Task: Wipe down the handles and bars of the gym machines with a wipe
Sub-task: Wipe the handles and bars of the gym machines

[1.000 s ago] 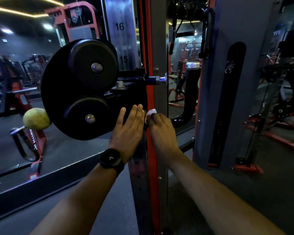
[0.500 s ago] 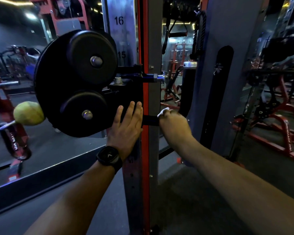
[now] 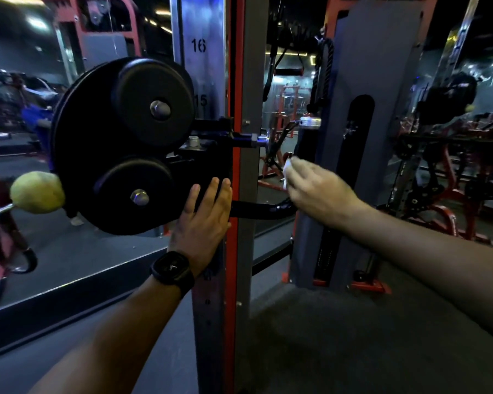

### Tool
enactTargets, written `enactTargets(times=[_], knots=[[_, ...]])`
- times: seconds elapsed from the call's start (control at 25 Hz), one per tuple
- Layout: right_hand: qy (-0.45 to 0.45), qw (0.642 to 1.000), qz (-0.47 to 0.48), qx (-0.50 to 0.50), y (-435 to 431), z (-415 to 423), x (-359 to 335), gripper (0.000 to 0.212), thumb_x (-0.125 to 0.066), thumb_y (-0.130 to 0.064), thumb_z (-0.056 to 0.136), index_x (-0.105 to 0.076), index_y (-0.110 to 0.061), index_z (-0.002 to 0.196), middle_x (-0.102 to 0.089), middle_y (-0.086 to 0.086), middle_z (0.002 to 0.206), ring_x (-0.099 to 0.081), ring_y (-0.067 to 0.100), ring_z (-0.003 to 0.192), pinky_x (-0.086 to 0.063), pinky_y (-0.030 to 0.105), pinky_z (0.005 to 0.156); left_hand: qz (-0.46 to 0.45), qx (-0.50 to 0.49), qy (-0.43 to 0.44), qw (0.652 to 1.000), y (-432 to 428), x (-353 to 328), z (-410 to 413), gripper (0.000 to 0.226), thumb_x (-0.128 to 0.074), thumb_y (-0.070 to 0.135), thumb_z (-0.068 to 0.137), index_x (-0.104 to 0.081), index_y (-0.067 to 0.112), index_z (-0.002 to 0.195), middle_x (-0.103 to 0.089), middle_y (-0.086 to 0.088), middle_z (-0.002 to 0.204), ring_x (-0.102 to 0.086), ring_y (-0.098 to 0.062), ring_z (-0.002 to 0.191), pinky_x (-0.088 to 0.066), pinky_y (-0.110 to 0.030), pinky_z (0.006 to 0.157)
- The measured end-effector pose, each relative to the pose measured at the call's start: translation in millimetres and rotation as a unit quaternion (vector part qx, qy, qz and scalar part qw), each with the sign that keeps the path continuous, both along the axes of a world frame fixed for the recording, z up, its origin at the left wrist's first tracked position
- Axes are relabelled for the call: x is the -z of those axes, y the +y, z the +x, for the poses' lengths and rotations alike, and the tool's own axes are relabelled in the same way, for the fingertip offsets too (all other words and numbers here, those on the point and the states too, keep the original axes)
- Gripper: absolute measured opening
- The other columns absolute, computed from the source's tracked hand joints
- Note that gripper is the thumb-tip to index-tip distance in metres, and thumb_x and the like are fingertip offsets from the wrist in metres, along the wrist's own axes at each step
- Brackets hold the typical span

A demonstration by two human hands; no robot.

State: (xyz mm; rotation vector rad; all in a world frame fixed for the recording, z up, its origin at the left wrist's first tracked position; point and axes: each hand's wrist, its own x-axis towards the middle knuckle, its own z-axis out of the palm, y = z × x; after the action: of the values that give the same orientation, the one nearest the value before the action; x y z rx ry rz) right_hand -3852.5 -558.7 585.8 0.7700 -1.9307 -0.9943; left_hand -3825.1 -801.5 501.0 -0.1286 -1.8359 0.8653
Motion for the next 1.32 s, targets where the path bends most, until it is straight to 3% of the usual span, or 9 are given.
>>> enactTargets(times=[0.32, 0.6, 0.76, 0.96, 1.04, 1.12, 1.2, 1.24, 1.32], knots=[[0.055, 0.991, -0.067, -0.104, 13.6, -8.2, -19.8, 0.033, -0.038, 0.002, 0.096, -0.062, 0.011, 0.117, -0.062, 0.024, 0.12, -0.059, 0.035, 0.116, -0.05, 0.038, 0.098, 0.007, 0.003, -0.004, 1.0, 1.2, -0.9, 1.3, 0.074, -0.045, 0.051, 0.096, -0.027, 0.004, 0.15, -0.029, -0.012, 0.157, -0.025, -0.031, 0.144, 0.009, -0.056, 0.117], [0.08, 0.989, -0.079, -0.093, 5.7, -14.0, -17.5, 0.032, -0.041, 0.002, 0.093, -0.066, 0.011, 0.11, -0.065, 0.025, 0.115, -0.06, 0.036, 0.114, -0.05, 0.041, 0.097, -0.005, -0.002, 0.005, 1.0, -0.2, -0.5, 0.0, 0.073, -0.045, 0.052, 0.094, -0.03, 0.005, 0.149, -0.032, -0.011, 0.156, -0.028, -0.03, 0.143, 0.008, -0.056, 0.117], [0.113, 0.983, -0.124, -0.072, 4.2, -18.5, -22.6, 0.031, -0.042, 0.001, 0.094, -0.064, 0.009, 0.116, -0.063, 0.024, 0.119, -0.059, 0.034, 0.118, -0.048, 0.041, 0.101, -0.003, 0.004, 0.004, 1.0, -1.8, -0.5, -1.5, 0.074, -0.047, 0.052, 0.094, -0.031, 0.004, 0.148, -0.032, -0.013, 0.156, -0.028, -0.032, 0.142, 0.006, -0.056, 0.118], [0.033, 0.99, -0.135, -0.001, -22.3, 9.7, 20.6, 0.034, -0.04, 0.0, 0.089, -0.069, 0.002, 0.107, -0.066, 0.021, 0.11, -0.062, 0.031, 0.107, -0.048, 0.037, 0.097, -0.008, -0.005, 0.002, 1.0, -1.2, -1.7, 2.2, 0.075, -0.046, 0.052, 0.094, -0.029, 0.004, 0.149, -0.031, -0.013, 0.156, -0.027, -0.031, 0.143, 0.005, -0.056, 0.118], [-0.031, 0.989, -0.145, 0.021, -32.9, 26.8, 40.2, 0.034, -0.036, -0.003, 0.093, -0.064, 0.001, 0.114, -0.059, 0.024, 0.118, -0.055, 0.034, 0.112, -0.042, 0.039, 0.101, -0.008, -0.01, -0.001, 1.0, -0.1, -1.9, 3.2, 0.075, -0.046, 0.052, 0.094, -0.028, 0.004, 0.149, -0.031, -0.012, 0.156, -0.028, -0.03, 0.144, 0.005, -0.055, 0.118], [-0.117, 0.959, -0.258, 0.033, -48.3, 36.6, 46.8, 0.031, -0.041, -0.004, 0.097, -0.055, 0.0, 0.124, -0.051, 0.022, 0.126, -0.051, 0.032, 0.117, -0.044, 0.038, 0.099, -0.012, -0.016, -0.001, 1.0, 0.1, -2.9, 3.5, 0.074, -0.045, 0.051, 0.094, -0.028, 0.004, 0.149, -0.031, -0.012, 0.156, -0.029, -0.03, 0.143, 0.005, -0.055, 0.117], [-0.161, 0.907, -0.387, 0.053, -65.5, 35.3, 43.6, 0.031, -0.05, -0.002, 0.094, -0.053, -0.004, 0.125, -0.052, 0.014, 0.124, -0.055, 0.026, 0.113, -0.051, 0.033, 0.084, -0.018, -0.019, -0.003, 1.0, 2.0, -4.1, 7.3, 0.072, -0.042, 0.05, 0.095, -0.029, 0.004, 0.149, -0.031, -0.012, 0.156, -0.031, -0.029, 0.142, 0.004, -0.055, 0.117], [-0.177, 0.885, -0.426, 0.064, -75.8, 33.8, 42.2, 0.032, -0.051, -0.001, 0.093, -0.053, -0.004, 0.125, -0.052, 0.013, 0.123, -0.056, 0.025, 0.112, -0.053, 0.032, 0.079, -0.023, -0.018, -0.006, 1.0, 2.0, -4.5, 8.1, 0.072, -0.042, 0.049, 0.095, -0.029, 0.004, 0.149, -0.031, -0.012, 0.157, -0.032, -0.029, 0.142, 0.003, -0.055, 0.117], [-0.198, 0.874, -0.442, 0.034, -95.0, 28.5, 43.1, 0.031, -0.047, 0.0, 0.094, -0.053, -0.004, 0.125, -0.053, 0.012, 0.122, -0.057, 0.026, 0.113, -0.053, 0.033, 0.077, -0.03, -0.015, -0.013, 0.999, -1.8, -4.9, 8.9, 0.07, -0.044, 0.045, 0.095, -0.028, 0.003, 0.149, -0.031, -0.012, 0.157, -0.032, -0.029, 0.142, 0.002, -0.054, 0.117]])
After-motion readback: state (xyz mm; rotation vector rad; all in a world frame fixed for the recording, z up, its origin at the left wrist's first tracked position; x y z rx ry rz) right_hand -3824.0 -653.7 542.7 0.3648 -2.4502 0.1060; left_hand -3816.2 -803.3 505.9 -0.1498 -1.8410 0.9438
